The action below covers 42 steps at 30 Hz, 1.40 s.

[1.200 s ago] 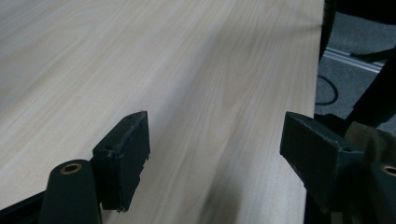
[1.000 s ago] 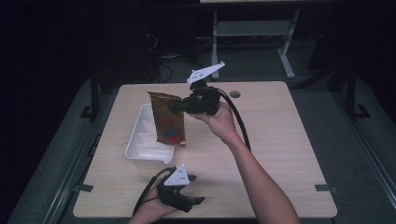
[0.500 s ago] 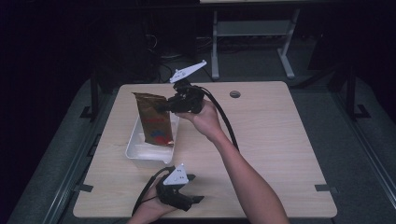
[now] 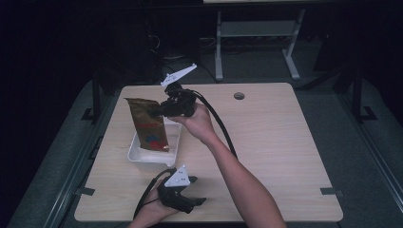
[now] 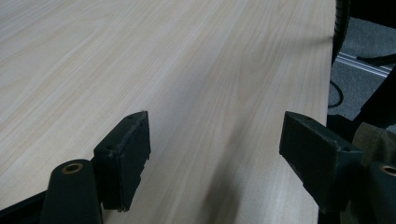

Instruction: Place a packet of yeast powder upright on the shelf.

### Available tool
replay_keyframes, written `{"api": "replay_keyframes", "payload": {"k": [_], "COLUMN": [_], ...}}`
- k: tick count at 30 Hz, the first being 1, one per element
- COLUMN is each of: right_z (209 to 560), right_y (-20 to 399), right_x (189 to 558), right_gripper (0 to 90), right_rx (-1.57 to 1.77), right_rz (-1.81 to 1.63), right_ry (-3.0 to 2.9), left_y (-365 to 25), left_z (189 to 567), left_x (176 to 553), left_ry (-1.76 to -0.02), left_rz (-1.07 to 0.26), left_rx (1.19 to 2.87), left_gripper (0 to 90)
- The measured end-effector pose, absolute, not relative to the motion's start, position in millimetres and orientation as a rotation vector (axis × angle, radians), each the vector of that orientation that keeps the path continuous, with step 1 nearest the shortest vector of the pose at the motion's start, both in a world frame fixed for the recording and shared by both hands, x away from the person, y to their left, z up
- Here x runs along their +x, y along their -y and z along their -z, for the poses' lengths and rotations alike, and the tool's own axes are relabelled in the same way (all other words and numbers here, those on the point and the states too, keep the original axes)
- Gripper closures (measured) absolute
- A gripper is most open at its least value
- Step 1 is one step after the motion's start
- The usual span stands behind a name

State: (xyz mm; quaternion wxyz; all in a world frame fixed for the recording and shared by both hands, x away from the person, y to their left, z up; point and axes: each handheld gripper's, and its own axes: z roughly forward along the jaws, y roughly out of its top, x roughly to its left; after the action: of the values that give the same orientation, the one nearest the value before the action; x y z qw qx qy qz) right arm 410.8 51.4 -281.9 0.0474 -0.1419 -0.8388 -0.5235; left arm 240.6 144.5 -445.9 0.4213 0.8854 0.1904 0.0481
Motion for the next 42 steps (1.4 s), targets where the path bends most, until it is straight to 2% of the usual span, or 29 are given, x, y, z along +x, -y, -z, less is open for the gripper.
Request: {"api": "replay_keyframes", "payload": {"k": [42], "right_z": [345.0], "right_y": [-74.7], "right_x": [410.2], "right_gripper": [84.4], "right_rx": [-0.47], "right_rz": [1.464], "right_ry": [2.536], "left_y": [-144.7], "left_z": [448.0], "left_x": [242.1], "left_ry": [-0.48], "left_rz": [-0.109], "left_rx": [2.223], "left_gripper": [24.4]}}
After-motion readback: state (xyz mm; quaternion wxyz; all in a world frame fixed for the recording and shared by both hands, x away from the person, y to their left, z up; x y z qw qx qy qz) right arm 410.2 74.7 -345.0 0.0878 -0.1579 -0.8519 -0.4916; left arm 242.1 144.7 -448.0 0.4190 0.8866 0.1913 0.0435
